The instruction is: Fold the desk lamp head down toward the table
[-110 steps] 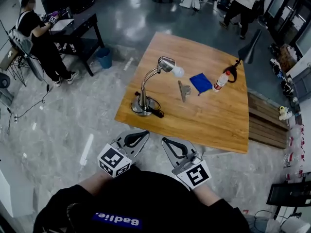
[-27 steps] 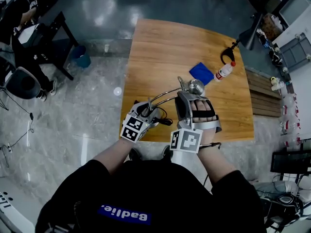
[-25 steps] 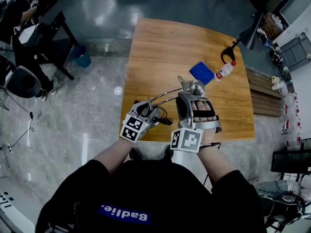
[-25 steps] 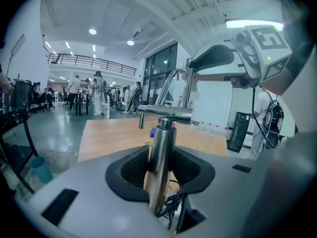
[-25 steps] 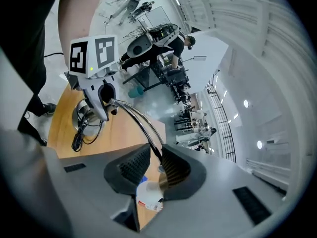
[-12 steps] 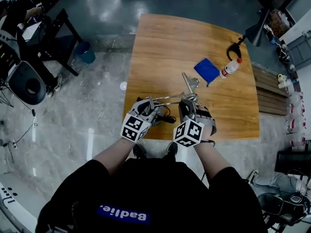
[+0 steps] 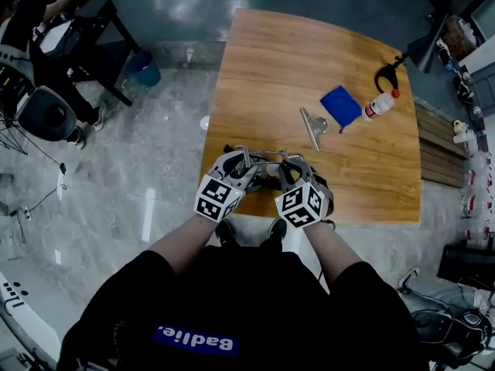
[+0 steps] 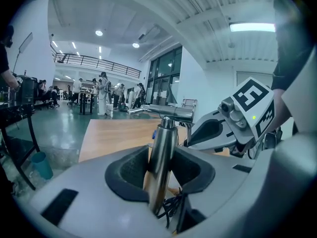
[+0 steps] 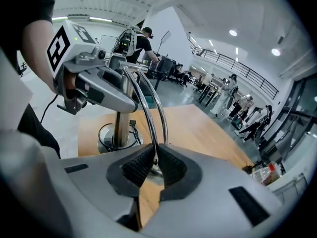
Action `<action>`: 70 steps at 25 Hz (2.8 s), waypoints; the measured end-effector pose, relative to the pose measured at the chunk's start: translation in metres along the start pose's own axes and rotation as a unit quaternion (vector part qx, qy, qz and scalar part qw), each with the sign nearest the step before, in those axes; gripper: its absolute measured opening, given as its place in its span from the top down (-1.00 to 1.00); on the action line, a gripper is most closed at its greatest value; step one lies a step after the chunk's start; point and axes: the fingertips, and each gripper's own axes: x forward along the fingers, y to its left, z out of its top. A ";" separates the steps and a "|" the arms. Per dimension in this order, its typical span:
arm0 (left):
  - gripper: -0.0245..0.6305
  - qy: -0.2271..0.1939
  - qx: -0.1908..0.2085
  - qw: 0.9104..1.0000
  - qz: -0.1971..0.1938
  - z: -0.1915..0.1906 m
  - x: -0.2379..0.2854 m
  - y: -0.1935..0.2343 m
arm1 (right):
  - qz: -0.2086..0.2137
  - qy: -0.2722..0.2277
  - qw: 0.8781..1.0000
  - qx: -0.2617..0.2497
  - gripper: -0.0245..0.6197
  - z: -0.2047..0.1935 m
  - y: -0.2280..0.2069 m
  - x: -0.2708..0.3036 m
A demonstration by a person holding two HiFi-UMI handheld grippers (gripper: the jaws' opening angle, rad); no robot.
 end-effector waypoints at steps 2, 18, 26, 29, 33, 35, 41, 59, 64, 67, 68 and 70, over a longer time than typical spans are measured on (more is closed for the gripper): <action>0.50 0.000 -0.001 1.000 0.002 0.001 -0.001 0.000 | 0.001 -0.004 1.000 0.004 0.82 0.001 0.001 0.000; 0.17 0.005 0.067 0.997 -0.034 0.006 -0.027 -0.009 | -0.025 -0.014 0.999 -0.016 0.12 0.013 0.010 -0.036; 0.17 0.011 0.022 0.999 0.036 -0.014 -0.076 -0.049 | -0.006 -0.086 0.996 0.012 0.12 0.001 0.041 -0.101; 0.17 -0.007 0.016 0.998 0.060 -0.008 -0.093 -0.087 | 0.023 -0.132 0.990 0.047 0.12 -0.009 0.052 -0.132; 0.17 -0.025 -0.001 0.997 0.067 0.005 -0.111 -0.153 | 0.059 -0.169 0.982 0.058 0.12 -0.025 0.069 -0.180; 0.17 -0.026 0.001 0.998 0.058 0.007 -0.124 -0.187 | 0.085 -0.179 0.976 0.091 0.12 -0.035 0.084 -0.203; 0.21 -0.070 0.012 0.997 0.037 0.023 -0.169 -0.232 | 0.123 -0.220 0.951 0.177 0.24 -0.035 0.113 -0.257; 0.90 -0.108 0.040 0.987 -0.108 0.063 -0.227 -0.280 | 0.146 -0.328 0.916 0.182 0.90 0.037 0.157 -0.329; 0.90 -0.102 0.039 0.988 -0.109 0.062 -0.227 -0.276 | 0.148 -0.329 0.913 0.190 0.90 0.040 0.158 -0.325; 0.90 -0.101 0.036 0.989 -0.106 0.063 -0.227 -0.273 | 0.148 -0.329 0.913 0.192 0.90 0.041 0.159 -0.322; 0.90 -0.101 0.036 0.989 -0.105 0.063 -0.228 -0.272 | 0.149 -0.329 0.912 0.193 0.90 0.041 0.159 -0.322; 0.90 -0.100 0.038 0.989 -0.104 0.062 -0.228 -0.270 | 0.151 -0.328 0.913 0.192 0.90 0.042 0.160 -0.319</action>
